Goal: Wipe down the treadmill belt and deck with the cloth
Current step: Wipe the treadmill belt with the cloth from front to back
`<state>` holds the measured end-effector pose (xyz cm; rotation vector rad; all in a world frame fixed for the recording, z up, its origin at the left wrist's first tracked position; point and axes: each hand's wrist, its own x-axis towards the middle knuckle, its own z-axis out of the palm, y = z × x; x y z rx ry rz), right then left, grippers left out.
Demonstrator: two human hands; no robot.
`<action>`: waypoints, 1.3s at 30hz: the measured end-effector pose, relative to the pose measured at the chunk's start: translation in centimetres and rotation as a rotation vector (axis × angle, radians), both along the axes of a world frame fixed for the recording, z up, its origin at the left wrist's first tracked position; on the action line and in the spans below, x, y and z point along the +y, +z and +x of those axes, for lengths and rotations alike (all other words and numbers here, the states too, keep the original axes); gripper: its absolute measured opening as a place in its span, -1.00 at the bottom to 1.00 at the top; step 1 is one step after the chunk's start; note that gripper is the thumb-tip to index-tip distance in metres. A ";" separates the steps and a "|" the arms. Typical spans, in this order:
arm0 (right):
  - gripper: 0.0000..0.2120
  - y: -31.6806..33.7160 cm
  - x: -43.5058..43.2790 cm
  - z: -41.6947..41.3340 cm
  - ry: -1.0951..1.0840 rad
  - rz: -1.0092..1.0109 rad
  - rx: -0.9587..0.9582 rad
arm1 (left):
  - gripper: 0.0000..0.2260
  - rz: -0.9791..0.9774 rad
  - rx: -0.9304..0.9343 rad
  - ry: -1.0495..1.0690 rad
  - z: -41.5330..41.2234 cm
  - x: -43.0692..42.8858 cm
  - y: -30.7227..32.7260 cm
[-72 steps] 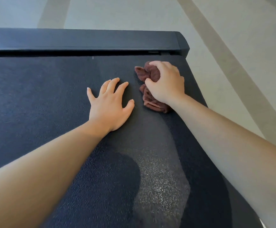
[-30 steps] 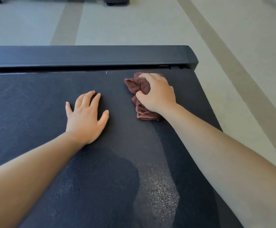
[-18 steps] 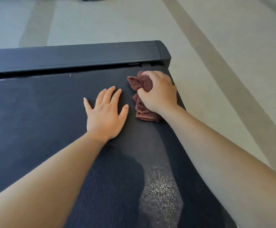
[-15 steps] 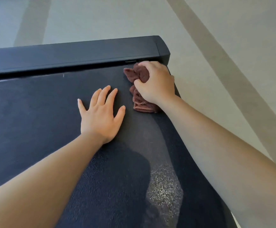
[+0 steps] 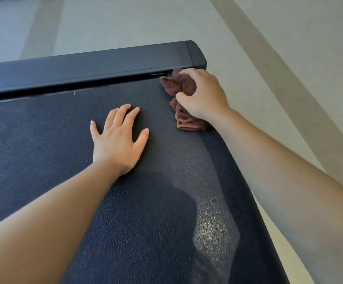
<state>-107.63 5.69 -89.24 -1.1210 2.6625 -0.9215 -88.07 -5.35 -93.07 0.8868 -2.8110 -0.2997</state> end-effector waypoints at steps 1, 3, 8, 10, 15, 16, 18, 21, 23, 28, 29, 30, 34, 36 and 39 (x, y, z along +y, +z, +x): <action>-0.52 -0.1 1.1 0.5 0.010 -0.010 -0.010 | -0.47 0.000 0.008 -0.001 0.1 -0.1 0.0; -0.52 -0.2 3.6 2.0 0.037 -0.026 -0.019 | -0.48 0.003 0.012 0.000 0.0 -0.3 0.0; -0.54 -0.4 11.2 9.3 0.102 -0.038 0.009 | -0.52 0.026 0.022 -0.022 0.4 0.1 0.4; -0.53 -0.4 14.4 12.6 0.084 -0.032 0.028 | -0.54 0.040 0.030 -0.073 1.6 1.1 0.6; -0.51 0.5 21.8 21.2 0.002 0.041 0.017 | -0.51 0.082 -0.070 -0.354 9.2 7.3 1.8; -0.51 0.6 23.1 22.9 -0.020 0.051 0.020 | -0.49 0.087 -0.090 -0.415 11.1 8.6 2.0; -0.51 0.5 25.3 26.1 -0.052 0.060 0.022 | -0.46 0.073 -0.128 -0.528 14.6 10.7 2.2; -0.51 0.2 26.7 29.7 -0.022 0.066 0.026 | -0.40 0.044 -0.148 -0.608 18.3 12.0 1.9; -0.49 0.2 26.4 30.7 -0.002 0.058 0.046 | -0.41 0.048 -0.137 -0.581 19.2 12.1 1.9; -0.49 0.4 25.3 31.4 -0.002 0.052 0.049 | -0.41 0.058 -0.122 -0.546 18.7 12.5 2.3; -0.50 0.3 25.3 31.8 0.017 0.047 0.038 | -0.42 0.054 -0.119 -0.542 18.7 12.6 2.3; -0.50 0.2 25.3 32.2 0.035 0.045 0.028 | -0.42 0.052 -0.112 -0.539 18.7 12.7 2.3; -0.51 0.1 25.1 32.1 0.055 0.047 0.015 | -0.45 0.060 -0.072 -0.533 18.6 12.7 2.2; -0.52 0.2 25.4 31.4 0.035 0.054 0.012 | -0.46 0.065 -0.063 -0.528 18.7 12.7 2.1; -0.53 0.5 26.1 29.4 -0.052 0.067 0.018 | -0.46 0.071 -0.064 -0.523 18.7 12.6 2.1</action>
